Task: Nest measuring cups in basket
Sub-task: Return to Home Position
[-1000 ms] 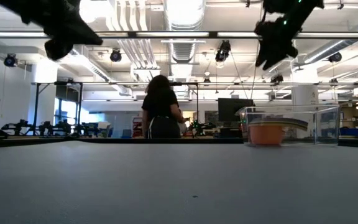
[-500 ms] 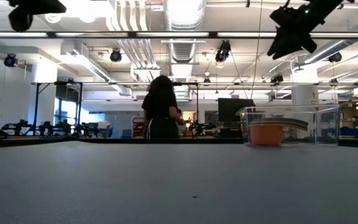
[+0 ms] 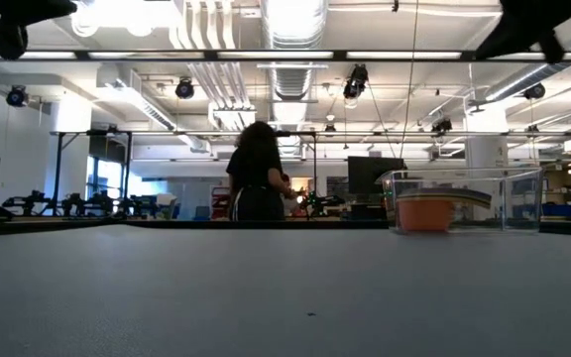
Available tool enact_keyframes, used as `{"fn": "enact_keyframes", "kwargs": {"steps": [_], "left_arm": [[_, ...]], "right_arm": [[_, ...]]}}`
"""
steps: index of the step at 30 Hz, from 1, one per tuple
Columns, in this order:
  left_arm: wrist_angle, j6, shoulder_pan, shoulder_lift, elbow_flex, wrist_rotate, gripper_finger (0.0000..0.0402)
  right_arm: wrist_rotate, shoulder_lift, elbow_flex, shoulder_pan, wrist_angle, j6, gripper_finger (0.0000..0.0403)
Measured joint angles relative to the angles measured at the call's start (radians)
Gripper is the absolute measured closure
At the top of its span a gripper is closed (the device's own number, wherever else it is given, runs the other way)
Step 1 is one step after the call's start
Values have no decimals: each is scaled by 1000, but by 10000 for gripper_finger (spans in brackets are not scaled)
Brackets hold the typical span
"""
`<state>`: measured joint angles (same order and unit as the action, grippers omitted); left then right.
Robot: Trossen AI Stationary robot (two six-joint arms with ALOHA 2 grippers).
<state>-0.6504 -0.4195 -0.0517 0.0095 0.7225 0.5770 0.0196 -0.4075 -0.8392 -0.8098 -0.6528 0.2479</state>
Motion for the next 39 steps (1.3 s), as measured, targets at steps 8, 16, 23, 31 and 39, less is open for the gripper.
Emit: {"fn": "enact_keyframes", "kwargs": {"steps": [8,16,23,31,39], "left_arm": [[84,-22,-2,-10,-107,-23,402],[462,-99,-2,-8,-392,-153,402],[844,-130,-2,-9,-627,-171,402],[925,-159,-2,-5,-693,-167,402],[920,-27,-2,-5,-665,-168,402]], "right_arm": [[177,237,104,-1,8,82,394],[213,406,233,0,-64,258,394],[207,361,272,0,-135,321,394],[216,367,336,0,-131,453,394],[209,362,345,0,-127,572,394]]}}
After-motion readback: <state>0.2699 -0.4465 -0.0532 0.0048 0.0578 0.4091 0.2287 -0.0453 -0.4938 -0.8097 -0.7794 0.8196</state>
